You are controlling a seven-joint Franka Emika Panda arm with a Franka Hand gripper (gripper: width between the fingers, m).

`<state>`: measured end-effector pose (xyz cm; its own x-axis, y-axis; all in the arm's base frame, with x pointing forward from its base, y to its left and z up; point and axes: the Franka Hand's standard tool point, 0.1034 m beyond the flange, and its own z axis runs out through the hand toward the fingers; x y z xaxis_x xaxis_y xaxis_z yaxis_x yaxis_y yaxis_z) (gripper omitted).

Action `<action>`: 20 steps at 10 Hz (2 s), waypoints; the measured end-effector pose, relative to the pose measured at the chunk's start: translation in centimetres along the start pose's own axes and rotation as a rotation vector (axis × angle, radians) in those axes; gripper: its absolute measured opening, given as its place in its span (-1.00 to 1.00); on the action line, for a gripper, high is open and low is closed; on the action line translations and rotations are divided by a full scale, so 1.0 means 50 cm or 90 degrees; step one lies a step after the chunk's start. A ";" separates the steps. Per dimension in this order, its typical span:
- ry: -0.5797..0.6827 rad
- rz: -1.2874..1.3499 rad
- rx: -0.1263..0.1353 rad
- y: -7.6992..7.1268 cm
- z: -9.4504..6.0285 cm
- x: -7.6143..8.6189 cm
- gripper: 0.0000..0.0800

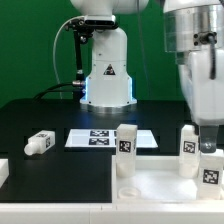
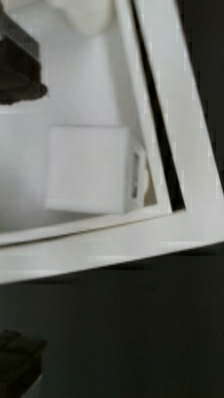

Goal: Assemble square table

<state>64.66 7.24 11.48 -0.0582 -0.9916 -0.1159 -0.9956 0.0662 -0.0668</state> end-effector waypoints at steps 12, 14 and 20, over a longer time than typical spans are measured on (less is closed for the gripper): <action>-0.002 -0.586 0.011 0.083 -0.047 0.240 0.62; -0.003 -0.568 0.011 0.081 -0.045 0.230 0.62; -0.027 -0.573 -0.035 0.193 -0.018 0.354 0.62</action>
Offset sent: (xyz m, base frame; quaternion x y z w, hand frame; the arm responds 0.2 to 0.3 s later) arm 0.0133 -0.0099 -0.0011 0.0628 0.0089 -0.1462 0.9872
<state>53.94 -9.77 9.67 0.7461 -0.6610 -0.0795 -0.6657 -0.7391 -0.1029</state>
